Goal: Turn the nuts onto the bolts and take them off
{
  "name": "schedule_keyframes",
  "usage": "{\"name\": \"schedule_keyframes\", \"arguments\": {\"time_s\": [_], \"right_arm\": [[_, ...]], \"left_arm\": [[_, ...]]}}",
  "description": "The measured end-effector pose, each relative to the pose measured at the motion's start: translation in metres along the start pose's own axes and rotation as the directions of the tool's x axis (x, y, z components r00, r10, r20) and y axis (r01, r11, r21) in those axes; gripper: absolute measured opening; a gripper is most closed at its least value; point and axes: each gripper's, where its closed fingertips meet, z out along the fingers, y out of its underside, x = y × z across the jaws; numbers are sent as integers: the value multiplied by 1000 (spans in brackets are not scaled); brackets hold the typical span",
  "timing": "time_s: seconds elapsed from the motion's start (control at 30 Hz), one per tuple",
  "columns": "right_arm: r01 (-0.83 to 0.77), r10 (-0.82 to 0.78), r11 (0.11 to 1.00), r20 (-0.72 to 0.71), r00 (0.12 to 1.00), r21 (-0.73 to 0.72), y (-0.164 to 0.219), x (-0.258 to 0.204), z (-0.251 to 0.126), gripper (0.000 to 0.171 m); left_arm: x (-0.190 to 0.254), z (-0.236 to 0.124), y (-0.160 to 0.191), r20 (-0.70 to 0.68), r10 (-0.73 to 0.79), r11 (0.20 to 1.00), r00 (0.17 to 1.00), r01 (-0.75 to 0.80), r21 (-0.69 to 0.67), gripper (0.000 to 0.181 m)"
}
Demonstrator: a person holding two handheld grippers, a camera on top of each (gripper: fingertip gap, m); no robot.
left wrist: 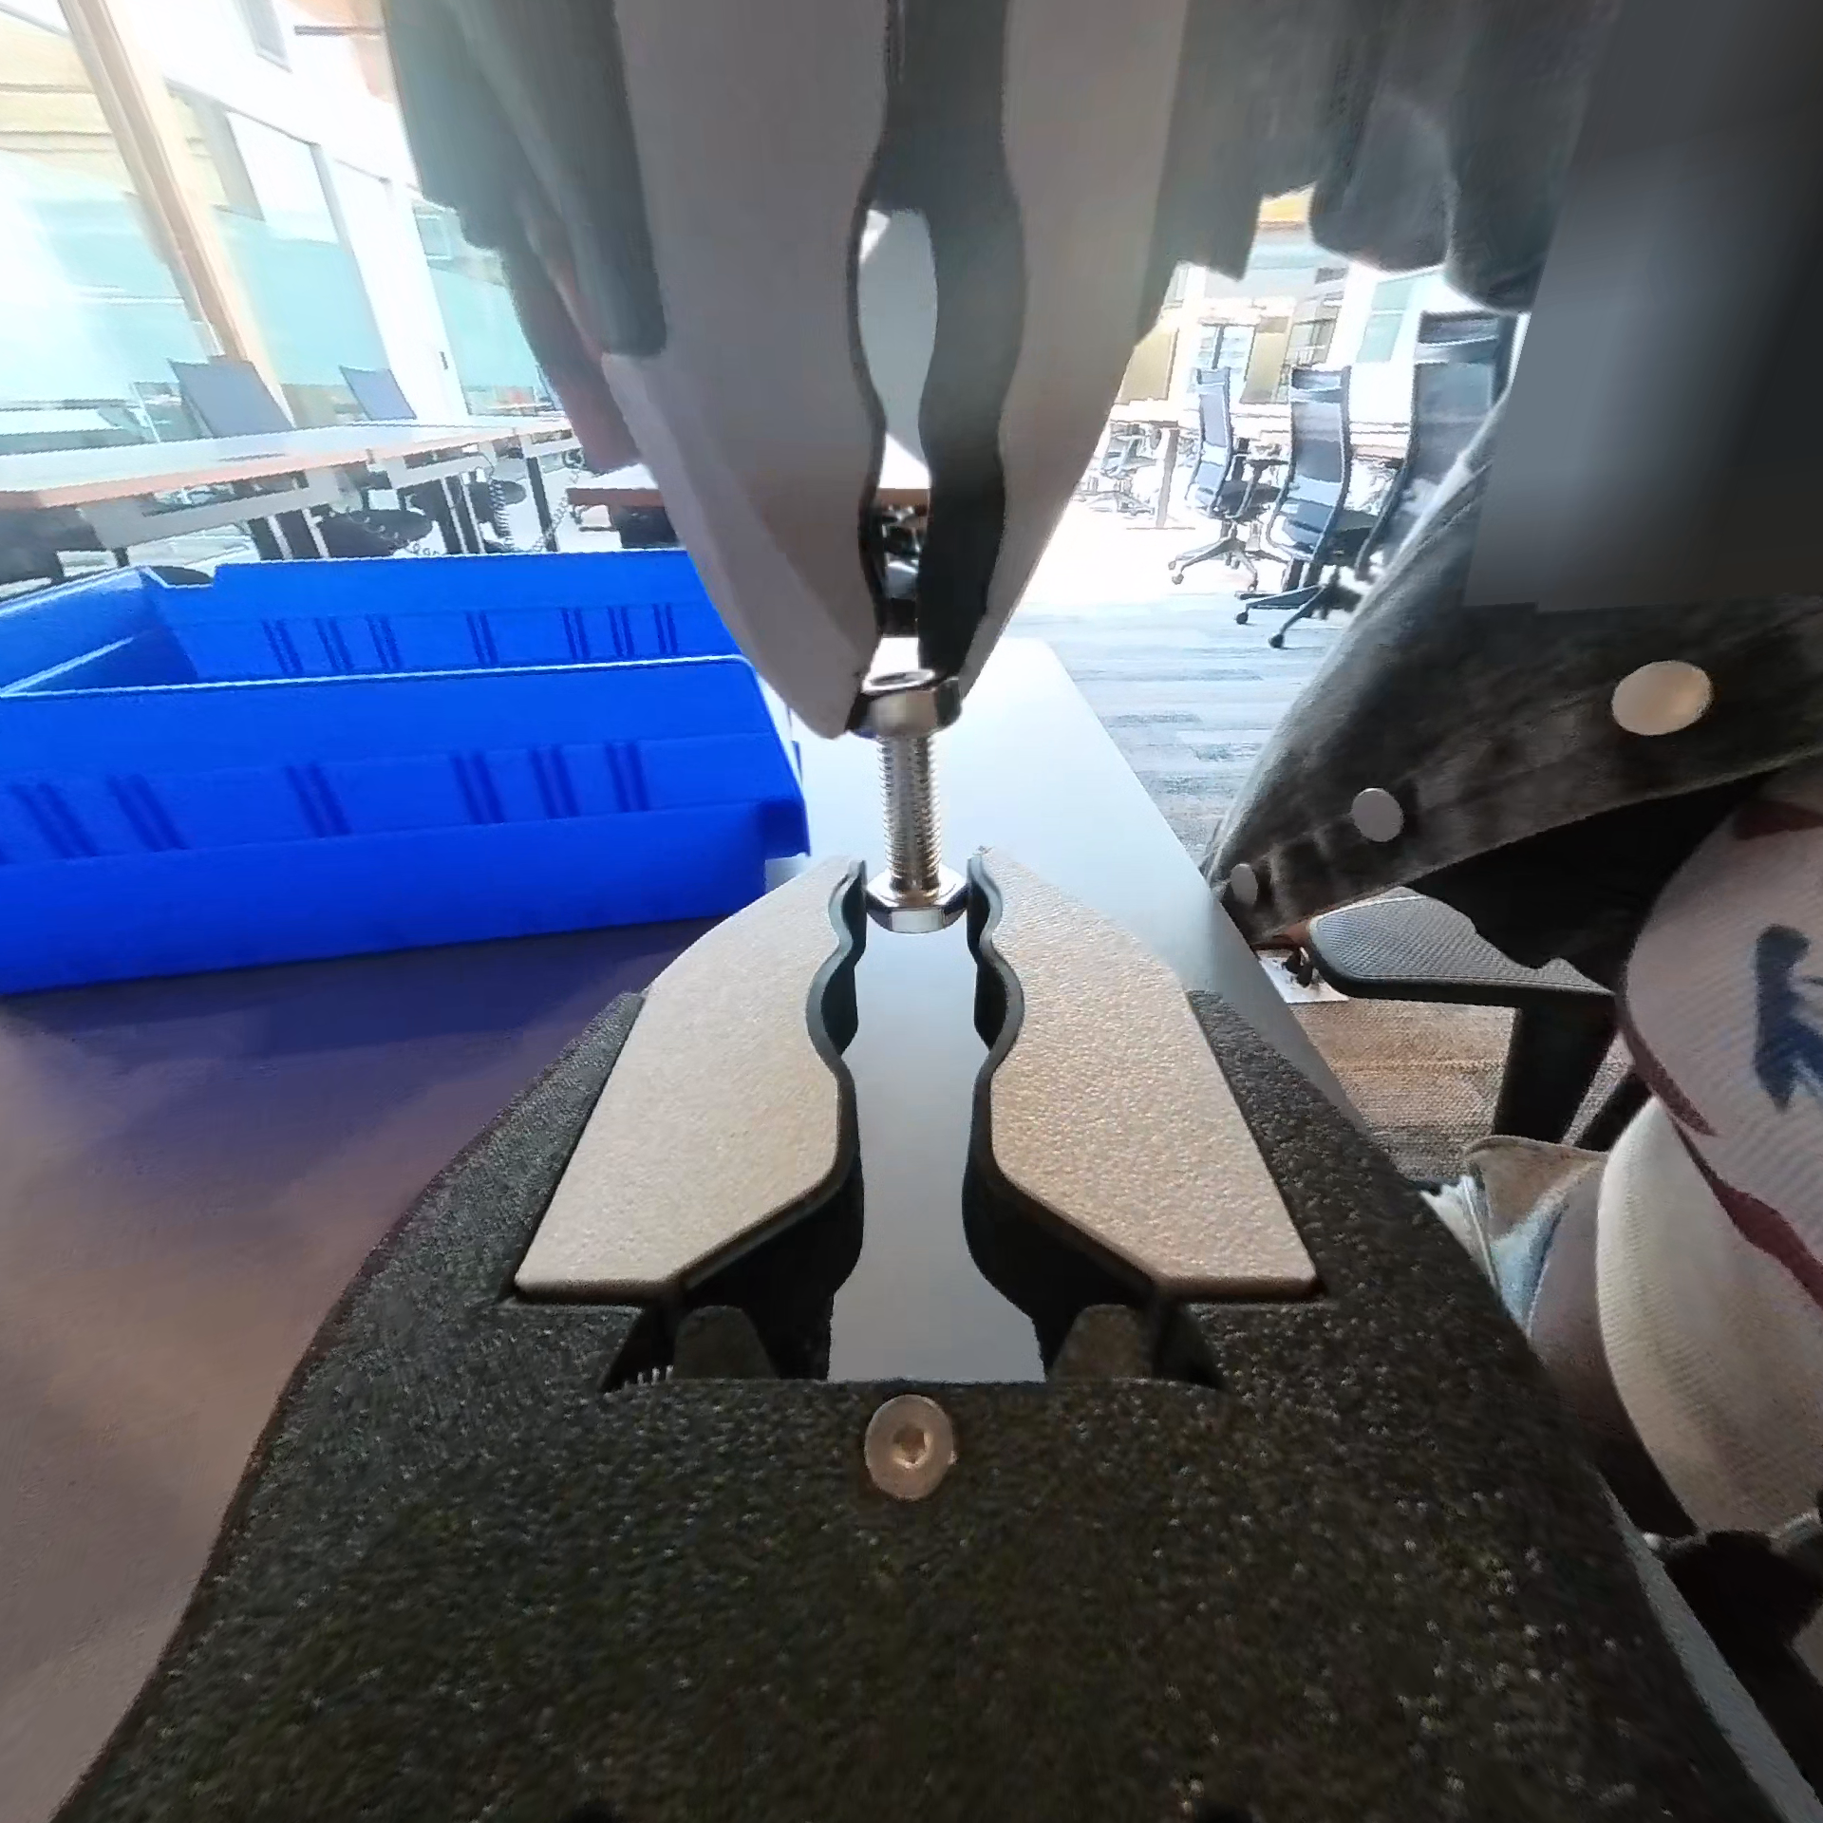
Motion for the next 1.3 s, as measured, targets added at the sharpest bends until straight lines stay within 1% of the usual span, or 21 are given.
{"name": "schedule_keyframes", "arguments": {"time_s": [0.1, 0.2, 0.33, 0.47, 0.63, 0.77, 0.87, 1.0, 1.03, 1.1, 1.13, 1.23, 1.3], "right_arm": [[-89, 89, 995, 1, 996, -32, 4, 1, 1, 16], [-218, 219, 975, 1, 976, -50, 6, 2, 2, 17], [-393, 393, 918, 3, 919, -48, 11, 3, 2, 17], [-519, 520, 852, 13, 854, -67, 17, 3, 6, 17], [-616, 619, 785, 41, 784, -68, 15, 2, 5, 17], [-692, 695, 719, 103, 712, -62, 12, 1, 5, 17], [-736, 735, 675, 138, 664, -53, 11, 2, 3, 17], [-761, 754, 648, 169, 635, -33, 4, 3, 1, 18], [-761, 756, 647, 163, 634, -40, 5, 2, 2, 24], [-757, 756, 650, 154, 636, -66, 7, -2, 3, 44], [-758, 758, 649, 151, 635, -67, 8, -3, 4, 50], [-758, 754, 651, 154, 639, -42, 9, -7, 0, 63], [-741, 734, 671, 132, 667, 15, 11, -7, -8, 77]], "left_arm": [[-3, 0, 1, 29, 5, 1000, 1000, -5, -8, 19], [-7, 0, 1, 58, 5, 1000, 998, -5, -12, 19], [-12, 0, 1, 98, 3, 1000, 995, -2, -10, 18], [-16, 1, 4, 142, 20, 999, 990, -15, -33, 18], [-16, 1, 3, 158, 35, 999, 987, -31, -26, 19], [-15, 1, 3, 167, 60, 998, 984, -55, -32, 19], [-14, -1, 1, 159, 40, 999, 986, -39, -13, 18], [-12, -2, -1, 142, 29, 1000, 989, -30, 7, 18], [-11, -2, -1, 139, 27, 1000, 990, -29, 8, 18], [-11, -2, -1, 142, 32, 999, 989, -34, 7, 19], [-12, -3, -2, 141, 29, 999, 990, -31, 10, 18], [-11, -4, -4, 127, 22, 999, 992, -26, 29, 18], [-9, -5, -7, 111, 18, 998, 994, -24, 52, 18]]}}
